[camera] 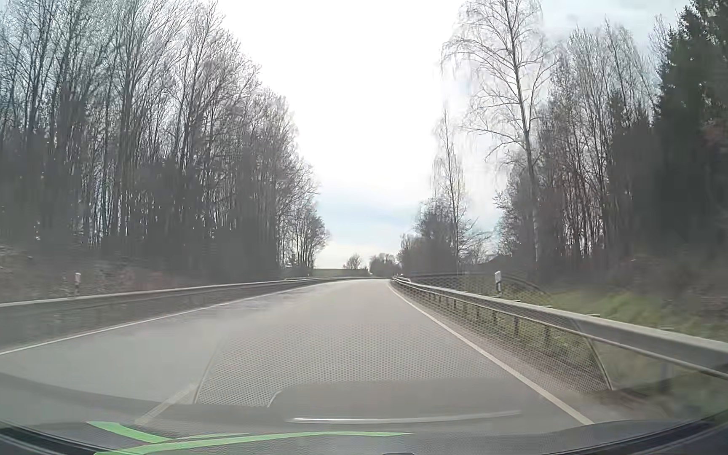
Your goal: Follow the waypoints while adhering to traffic rules and regulations
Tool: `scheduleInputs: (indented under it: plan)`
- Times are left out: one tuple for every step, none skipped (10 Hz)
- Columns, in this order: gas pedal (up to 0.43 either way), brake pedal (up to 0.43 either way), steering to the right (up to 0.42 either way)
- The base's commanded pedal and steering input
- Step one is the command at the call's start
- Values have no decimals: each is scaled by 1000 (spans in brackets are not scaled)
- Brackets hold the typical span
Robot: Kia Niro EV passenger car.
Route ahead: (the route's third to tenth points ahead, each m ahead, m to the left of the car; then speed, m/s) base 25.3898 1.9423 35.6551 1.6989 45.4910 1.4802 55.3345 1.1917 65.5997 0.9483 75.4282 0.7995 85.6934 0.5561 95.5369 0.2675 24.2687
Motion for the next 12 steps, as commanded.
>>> scheduleInputs:
  plan:
    - [311, 0, 5]
    - [311, 0, 5]
    - [311, 0, 5]
    - [311, 0, 5]
    - [311, 0, 5]
    - [311, 0, 5]
    - [311, 0, 5]
    - [311, 0, 5]
    - [311, 0, 5]
    - [311, 0, 4]
    - [311, 0, 4]
    - [311, 0, 4]
